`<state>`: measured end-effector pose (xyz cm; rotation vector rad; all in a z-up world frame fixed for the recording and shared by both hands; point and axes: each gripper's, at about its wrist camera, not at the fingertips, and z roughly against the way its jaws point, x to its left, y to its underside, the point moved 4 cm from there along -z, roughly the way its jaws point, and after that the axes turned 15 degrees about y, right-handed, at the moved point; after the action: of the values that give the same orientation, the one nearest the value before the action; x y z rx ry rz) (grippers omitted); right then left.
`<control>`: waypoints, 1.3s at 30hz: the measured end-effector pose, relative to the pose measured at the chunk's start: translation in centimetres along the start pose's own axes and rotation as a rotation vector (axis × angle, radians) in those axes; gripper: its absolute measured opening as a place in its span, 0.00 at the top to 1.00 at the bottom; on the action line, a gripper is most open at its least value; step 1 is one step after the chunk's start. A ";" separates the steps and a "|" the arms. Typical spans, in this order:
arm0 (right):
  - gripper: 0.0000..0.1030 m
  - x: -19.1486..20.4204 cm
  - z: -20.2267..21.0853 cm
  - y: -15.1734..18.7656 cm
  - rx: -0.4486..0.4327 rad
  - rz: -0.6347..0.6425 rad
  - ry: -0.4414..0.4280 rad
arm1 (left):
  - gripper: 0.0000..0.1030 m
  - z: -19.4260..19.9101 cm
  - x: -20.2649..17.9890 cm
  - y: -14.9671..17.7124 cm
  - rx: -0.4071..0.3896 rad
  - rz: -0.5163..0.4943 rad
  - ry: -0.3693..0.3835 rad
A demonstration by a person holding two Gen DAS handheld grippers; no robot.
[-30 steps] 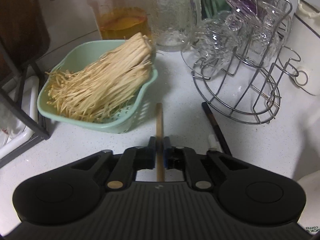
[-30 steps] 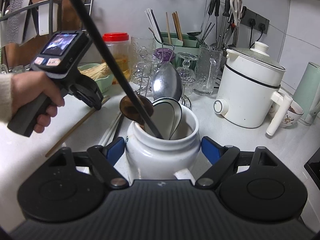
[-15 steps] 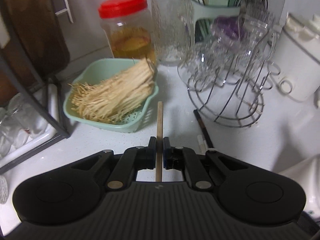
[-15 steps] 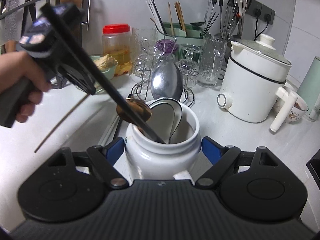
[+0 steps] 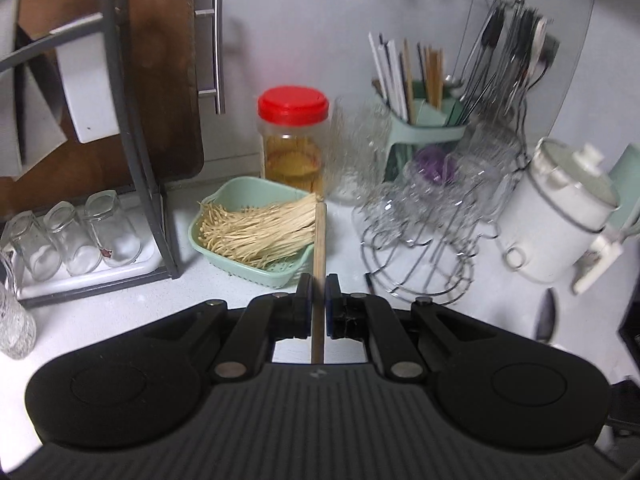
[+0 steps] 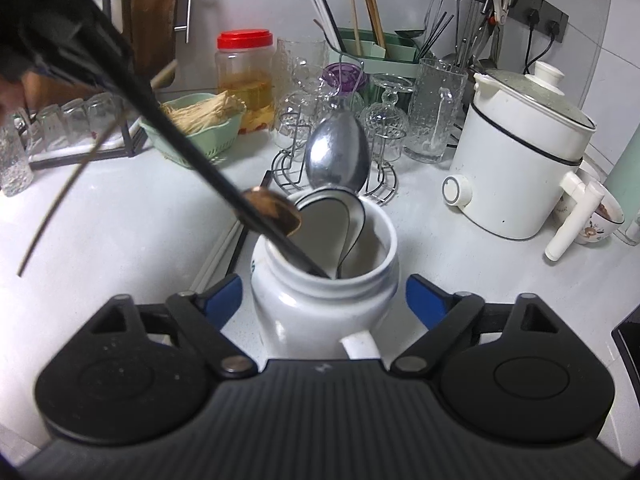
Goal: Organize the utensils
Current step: 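Lift the wooden chopstick with the left tool and carry it over the mug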
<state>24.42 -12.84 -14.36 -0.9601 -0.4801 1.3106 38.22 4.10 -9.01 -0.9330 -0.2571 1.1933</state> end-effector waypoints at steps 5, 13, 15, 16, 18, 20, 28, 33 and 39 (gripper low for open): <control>0.07 0.1 -0.6 0.2 0.026 -0.028 -0.005 | 0.93 2.5 -1.8 0.4 -0.025 -0.019 0.039; 0.08 0.1 -1.2 0.3 0.042 -0.054 -0.018 | 0.93 4.7 -5.0 -0.4 -0.070 -0.061 0.104; 0.08 0.2 -1.3 0.5 0.049 -0.044 -0.022 | 0.93 5.1 -5.6 -1.0 -0.084 -0.073 0.119; 0.08 0.3 -1.4 0.6 0.052 -0.043 -0.027 | 0.93 5.3 -5.9 -1.2 -0.091 -0.078 0.125; 0.08 0.4 -1.4 0.8 0.051 -0.044 -0.029 | 0.93 5.6 -6.6 -1.8 -0.103 -0.089 0.140; 0.08 0.4 -1.6 0.9 0.056 -0.042 -0.035 | 0.93 5.8 -7.2 -2.3 -0.117 -0.097 0.154; 0.16 0.3 -1.7 1.2 0.053 -0.031 -0.030 | 0.93 6.2 -9.6 -5.1 -0.173 -0.135 0.198; 0.16 0.2 -1.7 1.1 0.052 -0.026 -0.036 | 0.93 6.0 -11.4 -6.8 -0.206 -0.154 0.247; 0.15 0.3 -1.7 1.1 0.052 -0.026 -0.036 | 0.93 4.1 -14.5 -7.7 -0.212 -0.195 0.324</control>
<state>25.15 -13.17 -16.27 -0.8859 -0.4828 1.3122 35.25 -7.05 3.35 -1.2412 -0.2105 0.8316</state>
